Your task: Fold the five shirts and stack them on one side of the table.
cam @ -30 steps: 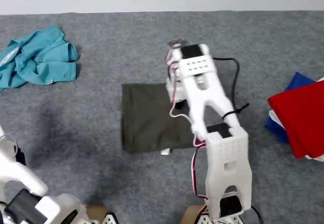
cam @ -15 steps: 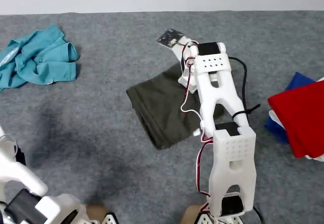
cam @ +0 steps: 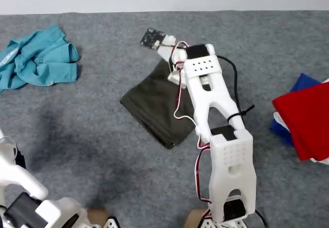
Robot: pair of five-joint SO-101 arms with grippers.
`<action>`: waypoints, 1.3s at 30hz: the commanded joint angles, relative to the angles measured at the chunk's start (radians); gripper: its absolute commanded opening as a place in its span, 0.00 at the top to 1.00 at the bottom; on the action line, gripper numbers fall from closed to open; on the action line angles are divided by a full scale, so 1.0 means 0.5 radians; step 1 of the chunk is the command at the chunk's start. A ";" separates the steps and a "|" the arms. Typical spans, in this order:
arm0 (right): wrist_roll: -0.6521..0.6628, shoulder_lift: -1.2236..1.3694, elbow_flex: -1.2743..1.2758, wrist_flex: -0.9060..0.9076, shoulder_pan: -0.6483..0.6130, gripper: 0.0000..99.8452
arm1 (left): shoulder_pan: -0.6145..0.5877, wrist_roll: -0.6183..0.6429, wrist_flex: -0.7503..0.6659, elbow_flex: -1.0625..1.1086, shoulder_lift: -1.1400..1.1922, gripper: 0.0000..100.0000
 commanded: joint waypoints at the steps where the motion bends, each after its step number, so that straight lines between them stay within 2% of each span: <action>1: -0.310 -0.241 -0.110 -0.029 -0.017 0.80 | 0.003 -0.003 -0.006 -0.017 -0.095 1.00; 8: -0.856 -0.404 -0.110 0.087 -0.005 0.80 | 0.006 -0.006 -0.006 -0.029 -0.095 1.00; 16: -1.605 -0.649 -0.110 0.566 -0.020 0.80 | 0.006 0.000 0.264 -0.232 -0.098 1.00; 24: -2.280 -0.772 -0.104 1.122 -0.069 0.81 | 0.015 0.000 0.267 -0.311 -0.098 1.00; 26: -2.430 -0.806 -0.083 1.131 -0.069 0.81 | 0.015 0.000 0.267 -0.305 -0.098 1.00; 34: -2.829 -0.741 0.160 1.115 -0.244 0.80 | 0.018 0.000 0.206 -0.305 -0.092 1.00; 39: -2.955 -0.446 0.175 1.057 -0.275 0.67 | 0.021 0.000 0.153 -0.305 -0.080 1.00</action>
